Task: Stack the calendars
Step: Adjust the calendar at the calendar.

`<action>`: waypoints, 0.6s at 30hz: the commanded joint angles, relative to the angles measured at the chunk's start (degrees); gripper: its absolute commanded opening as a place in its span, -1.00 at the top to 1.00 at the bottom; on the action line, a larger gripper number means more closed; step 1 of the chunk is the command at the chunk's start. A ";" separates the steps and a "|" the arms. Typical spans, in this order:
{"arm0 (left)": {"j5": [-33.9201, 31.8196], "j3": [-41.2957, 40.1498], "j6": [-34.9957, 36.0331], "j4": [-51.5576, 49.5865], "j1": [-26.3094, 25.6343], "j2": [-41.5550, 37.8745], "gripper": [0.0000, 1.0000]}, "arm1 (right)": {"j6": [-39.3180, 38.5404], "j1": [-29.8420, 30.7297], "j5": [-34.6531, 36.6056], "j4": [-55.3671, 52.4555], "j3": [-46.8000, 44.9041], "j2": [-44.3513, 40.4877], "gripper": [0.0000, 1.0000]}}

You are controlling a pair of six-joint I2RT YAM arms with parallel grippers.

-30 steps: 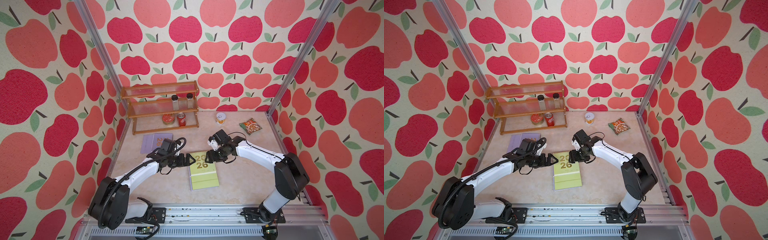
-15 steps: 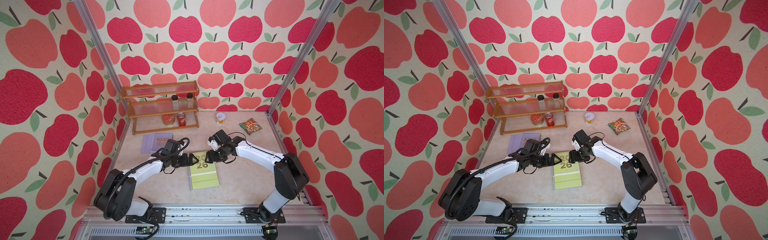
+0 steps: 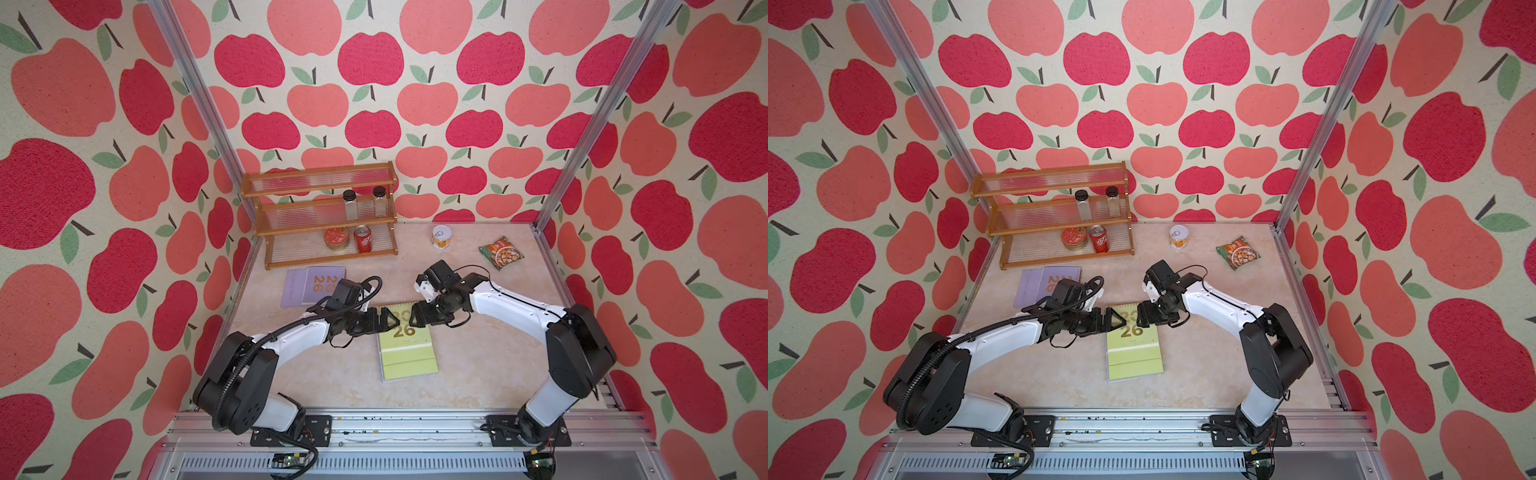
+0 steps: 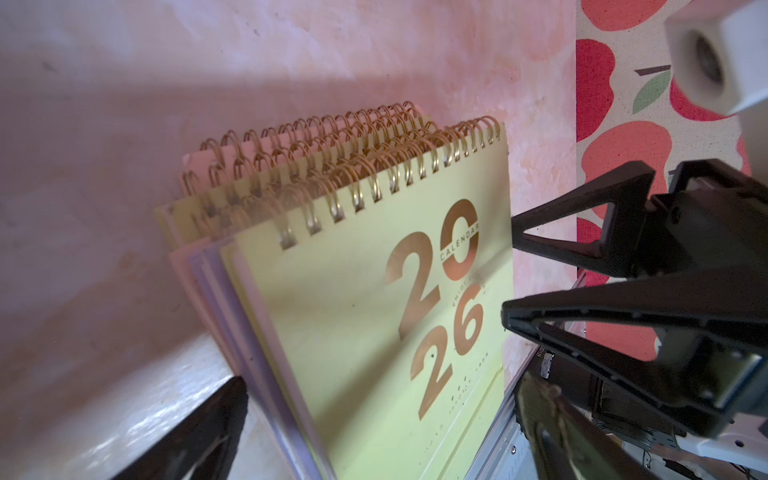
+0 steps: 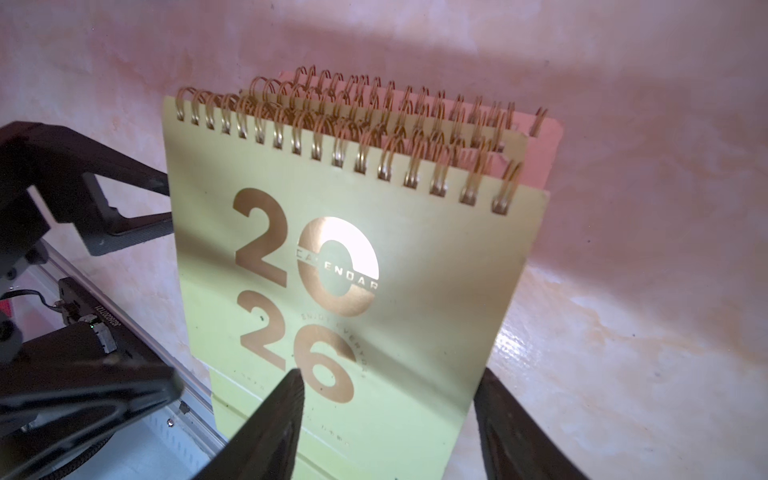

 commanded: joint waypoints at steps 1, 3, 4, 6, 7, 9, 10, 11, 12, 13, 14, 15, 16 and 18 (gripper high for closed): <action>0.28 0.20 -0.50 0.79 -0.76 -0.48 -0.99 | -0.14 0.82 -1.03 -0.02 1.48 1.14 -0.33; 0.16 0.21 -0.56 0.71 -0.85 -0.63 -0.99 | -0.18 0.83 -1.05 0.01 1.58 1.16 -0.34; 0.15 0.20 -0.54 0.68 -0.84 -0.73 -0.99 | -0.14 0.84 -0.94 -0.02 1.56 1.14 -0.33; 0.06 0.12 -0.55 0.63 -0.86 -0.75 -0.99 | -0.13 0.83 -0.86 -0.01 1.69 1.14 -0.33; 0.01 0.12 -0.53 0.57 -0.86 -0.76 -0.99 | -0.17 0.83 -0.79 0.01 1.70 1.14 -0.34; -0.39 0.06 -0.49 0.17 -0.87 -1.11 -0.99 | -0.17 0.83 -0.13 -0.36 1.70 1.00 -0.34; -0.74 0.11 -0.32 -0.17 -0.87 -1.33 -0.99 | -0.16 0.83 0.28 -0.57 1.68 0.88 -0.34; -1.34 0.18 -0.07 -0.87 -0.78 -1.53 -0.99 | -0.27 0.86 0.93 -0.93 1.79 0.62 -0.34; -2.05 0.29 0.32 -1.76 -0.71 -1.89 -0.99 | -0.35 0.65 1.52 -1.31 1.88 0.38 -0.34; -2.91 0.58 0.79 -2.85 -0.56 -2.35 -0.99 | -0.44 0.21 1.89 -1.76 1.96 0.13 -0.35; -4.00 0.94 1.15 -4.30 -0.14 -3.05 -0.99 | -0.62 -0.30 2.39 -2.22 2.05 -0.41 -0.35; -4.94 1.32 1.76 -5.65 0.44 -3.89 -0.99 | -0.92 -0.84 2.99 -2.45 2.14 -1.04 -0.36; -5.48 1.70 2.43 -6.76 1.16 -4.88 -0.99 | -1.22 -1.16 3.70 -2.74 2.22 -1.76 -0.36; -6.87 3.01 4.07 -10.08 3.69 -7.35 -0.99 | -2.42 -1.49 6.30 -3.62 3.64 -3.11 -0.40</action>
